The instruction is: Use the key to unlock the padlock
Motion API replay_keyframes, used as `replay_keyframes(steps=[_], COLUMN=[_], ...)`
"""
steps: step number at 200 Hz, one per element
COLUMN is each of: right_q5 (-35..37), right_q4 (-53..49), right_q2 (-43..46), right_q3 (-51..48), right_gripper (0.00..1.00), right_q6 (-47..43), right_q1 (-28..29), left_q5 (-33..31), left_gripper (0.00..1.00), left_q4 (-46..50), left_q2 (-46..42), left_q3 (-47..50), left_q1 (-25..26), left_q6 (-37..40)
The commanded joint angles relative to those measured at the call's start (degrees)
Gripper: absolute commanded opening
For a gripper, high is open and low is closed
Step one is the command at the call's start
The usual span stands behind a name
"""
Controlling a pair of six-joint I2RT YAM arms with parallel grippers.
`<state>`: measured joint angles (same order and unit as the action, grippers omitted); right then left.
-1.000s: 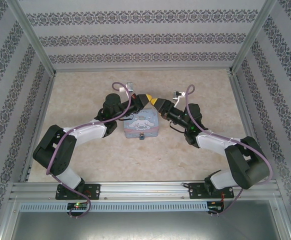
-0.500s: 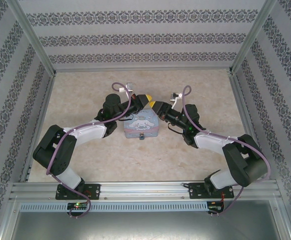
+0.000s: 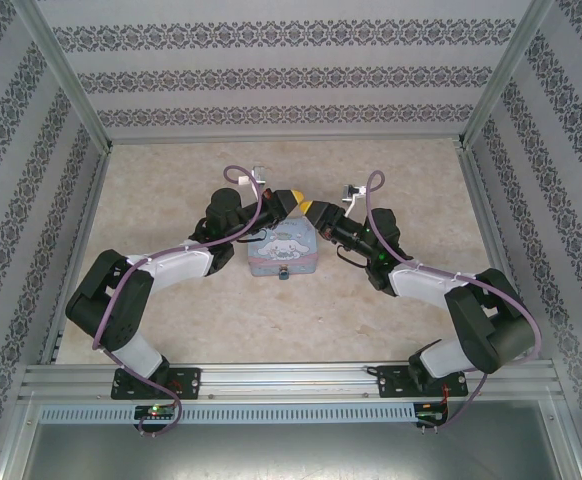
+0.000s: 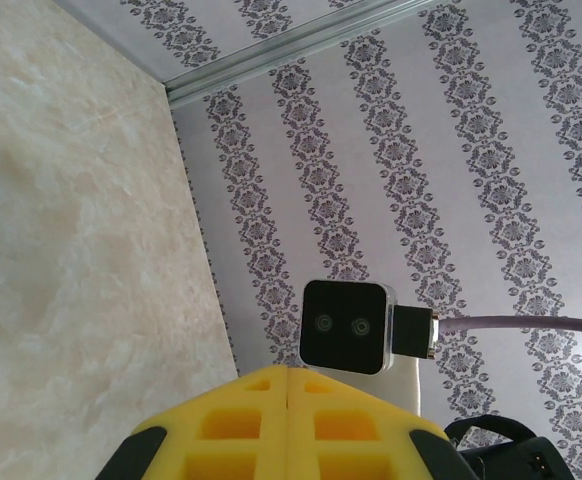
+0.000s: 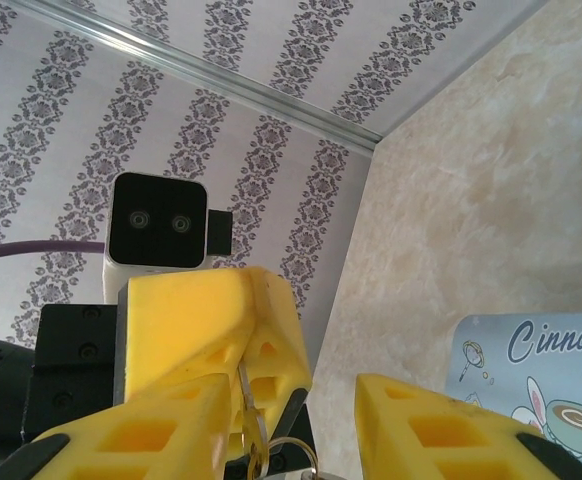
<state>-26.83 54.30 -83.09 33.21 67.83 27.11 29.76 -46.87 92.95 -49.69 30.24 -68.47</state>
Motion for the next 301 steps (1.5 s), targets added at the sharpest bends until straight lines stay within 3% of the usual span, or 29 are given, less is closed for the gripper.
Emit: replay_keyframes(steps=[1,109,140,159,174,235,287,301], right_q5=[0.1,-0.7,-0.6,-0.9,-1.0,-1.0,0.1,0.2], right_q4=[3.6,4.4,5.0,5.2,5.2,5.4,5.2,5.2], right_q2=[-0.4,-0.7,-0.6,-0.7,-0.8,-1.4,-1.2,-1.1], right_q3=[0.2,-0.6,-1.3,-1.5,-1.6,-1.6,-2.0,-2.0], right_gripper=[0.37,0.15,0.16,0.28,0.29,0.18,0.0,0.0], right_q6=[0.5,0.7,0.8,0.7,0.7,0.6,1.1,1.3], right_q1=[-0.4,-0.4,-0.3,-0.1,0.1,0.4,-0.5,-0.8], left_q5=[-0.3,-0.6,-0.8,-0.9,-0.9,-1.0,-1.3,-1.7], left_gripper=[0.0,0.0,0.0,0.0,0.0,0.0,0.0,0.0], left_q4=[-3.5,-3.3,-3.2,-3.2,-3.2,-3.2,-3.4,-3.5], left_q2=[-0.9,-0.9,-0.9,-0.9,-0.9,-0.9,-1.4,-1.7], left_q3=[0.6,0.6,0.6,0.5,0.5,0.7,1.5,2.2], left_q1=[-0.5,-0.5,-0.5,-0.5,-0.5,-0.5,-0.5,-0.5], left_q6=[-0.3,-0.3,-0.3,-0.3,-0.3,-0.3,-0.5,-0.7])
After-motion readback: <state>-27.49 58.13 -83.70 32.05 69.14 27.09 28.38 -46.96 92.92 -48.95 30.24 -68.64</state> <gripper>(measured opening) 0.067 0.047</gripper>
